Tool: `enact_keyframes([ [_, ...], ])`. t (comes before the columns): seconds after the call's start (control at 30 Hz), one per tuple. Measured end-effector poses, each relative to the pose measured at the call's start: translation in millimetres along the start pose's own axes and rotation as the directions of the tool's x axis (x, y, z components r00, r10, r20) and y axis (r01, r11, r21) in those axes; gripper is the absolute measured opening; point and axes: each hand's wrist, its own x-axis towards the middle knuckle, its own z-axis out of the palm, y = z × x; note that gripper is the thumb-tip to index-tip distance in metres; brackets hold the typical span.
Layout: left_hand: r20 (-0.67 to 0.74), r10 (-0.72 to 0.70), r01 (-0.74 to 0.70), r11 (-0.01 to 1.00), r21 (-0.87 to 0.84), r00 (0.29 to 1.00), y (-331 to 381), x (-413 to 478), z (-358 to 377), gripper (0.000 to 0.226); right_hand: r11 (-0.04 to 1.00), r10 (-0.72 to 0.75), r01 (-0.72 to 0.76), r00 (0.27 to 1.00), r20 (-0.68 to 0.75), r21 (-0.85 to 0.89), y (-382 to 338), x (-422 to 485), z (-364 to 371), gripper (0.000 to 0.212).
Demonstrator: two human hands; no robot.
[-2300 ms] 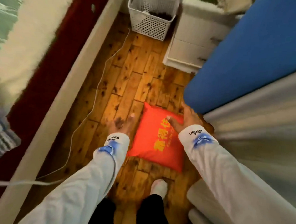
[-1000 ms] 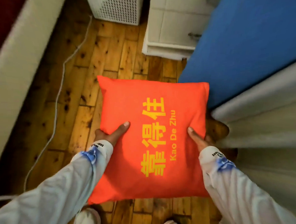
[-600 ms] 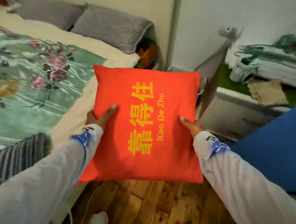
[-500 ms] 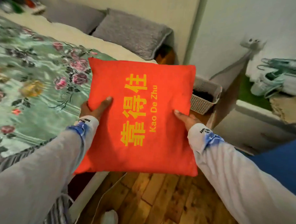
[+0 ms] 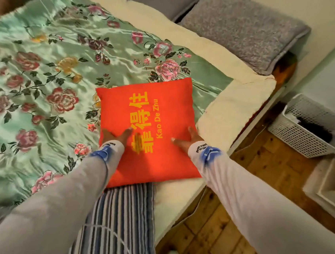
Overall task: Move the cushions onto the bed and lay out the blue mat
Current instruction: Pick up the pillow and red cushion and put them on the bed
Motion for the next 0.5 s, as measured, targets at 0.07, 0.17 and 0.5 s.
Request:
enact_keyframes([
  [0.07,0.062,-0.011,0.002,0.989,0.150,0.998,-19.0,-0.3,14.1,0.115,0.985,-0.008,0.007,1.000,-0.009,-0.173,4.0,13.0,29.9,0.100],
  [0.17,0.039,0.015,-0.025,0.958,0.287,0.999,-34.4,3.5,30.4,0.094,0.980,0.000,-0.007,0.999,-0.034,-0.201,8.4,24.0,37.8,0.100],
  [0.5,0.085,-0.087,0.083,0.995,0.049,0.993,53.6,-98.6,60.5,0.082,0.975,0.000,0.048,0.976,-0.217,0.215,77.9,-101.2,-69.0,0.056],
])
